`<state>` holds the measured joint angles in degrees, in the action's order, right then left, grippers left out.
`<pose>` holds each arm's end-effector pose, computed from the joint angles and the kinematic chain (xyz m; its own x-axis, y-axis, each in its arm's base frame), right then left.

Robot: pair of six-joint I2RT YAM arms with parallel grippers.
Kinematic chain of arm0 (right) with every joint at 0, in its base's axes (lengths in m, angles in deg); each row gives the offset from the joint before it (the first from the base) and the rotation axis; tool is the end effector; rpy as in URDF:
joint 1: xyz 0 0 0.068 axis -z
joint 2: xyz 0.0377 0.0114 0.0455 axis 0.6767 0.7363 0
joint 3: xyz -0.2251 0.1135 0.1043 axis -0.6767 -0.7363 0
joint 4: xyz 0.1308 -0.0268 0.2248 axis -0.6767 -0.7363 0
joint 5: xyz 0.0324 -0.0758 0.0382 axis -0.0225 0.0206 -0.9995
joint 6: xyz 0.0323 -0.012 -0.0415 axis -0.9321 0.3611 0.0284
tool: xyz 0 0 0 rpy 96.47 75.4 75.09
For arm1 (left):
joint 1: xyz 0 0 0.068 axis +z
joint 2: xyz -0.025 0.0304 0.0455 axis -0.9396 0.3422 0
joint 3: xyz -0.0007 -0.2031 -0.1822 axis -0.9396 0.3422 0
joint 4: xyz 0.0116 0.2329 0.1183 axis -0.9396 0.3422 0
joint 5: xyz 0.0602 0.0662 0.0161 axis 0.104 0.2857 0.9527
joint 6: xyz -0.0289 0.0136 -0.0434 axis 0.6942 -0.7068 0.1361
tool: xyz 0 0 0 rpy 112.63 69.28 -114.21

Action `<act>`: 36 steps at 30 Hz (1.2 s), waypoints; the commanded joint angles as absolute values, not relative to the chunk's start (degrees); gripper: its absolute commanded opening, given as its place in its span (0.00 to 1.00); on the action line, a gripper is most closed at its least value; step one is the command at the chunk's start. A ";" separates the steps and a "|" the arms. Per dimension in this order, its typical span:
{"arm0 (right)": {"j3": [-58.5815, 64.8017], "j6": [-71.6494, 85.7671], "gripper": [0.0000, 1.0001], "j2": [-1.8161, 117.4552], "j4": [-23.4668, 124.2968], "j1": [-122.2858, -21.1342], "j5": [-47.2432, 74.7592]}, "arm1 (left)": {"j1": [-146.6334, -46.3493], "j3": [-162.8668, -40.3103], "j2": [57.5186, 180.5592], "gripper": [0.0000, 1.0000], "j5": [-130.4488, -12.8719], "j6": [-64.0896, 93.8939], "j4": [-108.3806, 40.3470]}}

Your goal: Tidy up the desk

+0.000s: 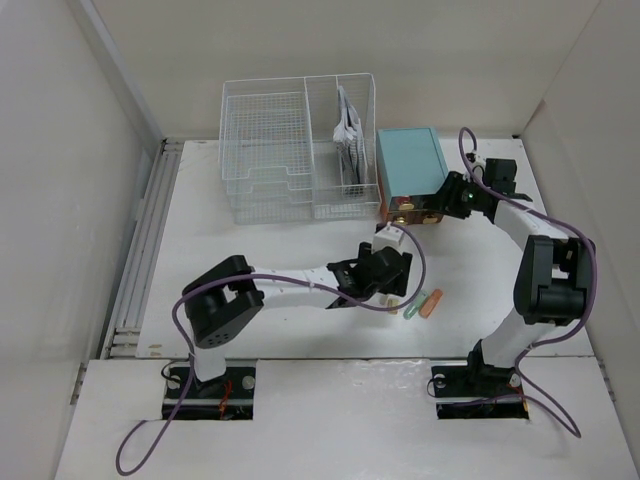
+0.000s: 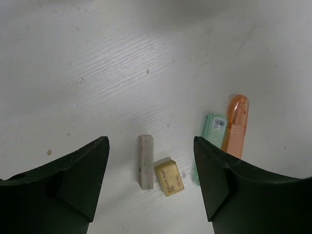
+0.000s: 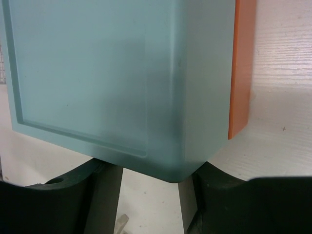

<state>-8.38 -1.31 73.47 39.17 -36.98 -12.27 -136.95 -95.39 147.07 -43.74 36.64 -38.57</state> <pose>0.3639 -0.0158 0.2217 -0.7543 0.2930 -0.5875 -0.1194 0.8187 0.5616 0.1693 -0.3677 0.2138 -0.5814 0.0453 -0.8123 0.5195 0.7891 -0.3278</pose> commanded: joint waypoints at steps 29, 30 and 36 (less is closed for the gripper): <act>-14.60 12.91 0.68 55.15 30.71 -36.78 -20.79 | -140.74 -97.36 155.08 0.24 -38.88 37.69 -31.83; -14.60 13.60 0.68 53.83 30.01 -36.78 -20.09 | -140.74 -97.36 155.69 0.21 -38.88 37.69 -31.83; -17.75 14.75 0.55 52.76 27.37 -36.78 -15.25 | -140.74 -97.97 154.38 0.06 -38.17 38.22 -31.83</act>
<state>-15.71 12.88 53.25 29.43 -37.02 -17.60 -140.45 -96.97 155.25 -39.43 37.91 -34.31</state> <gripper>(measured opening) 0.554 0.123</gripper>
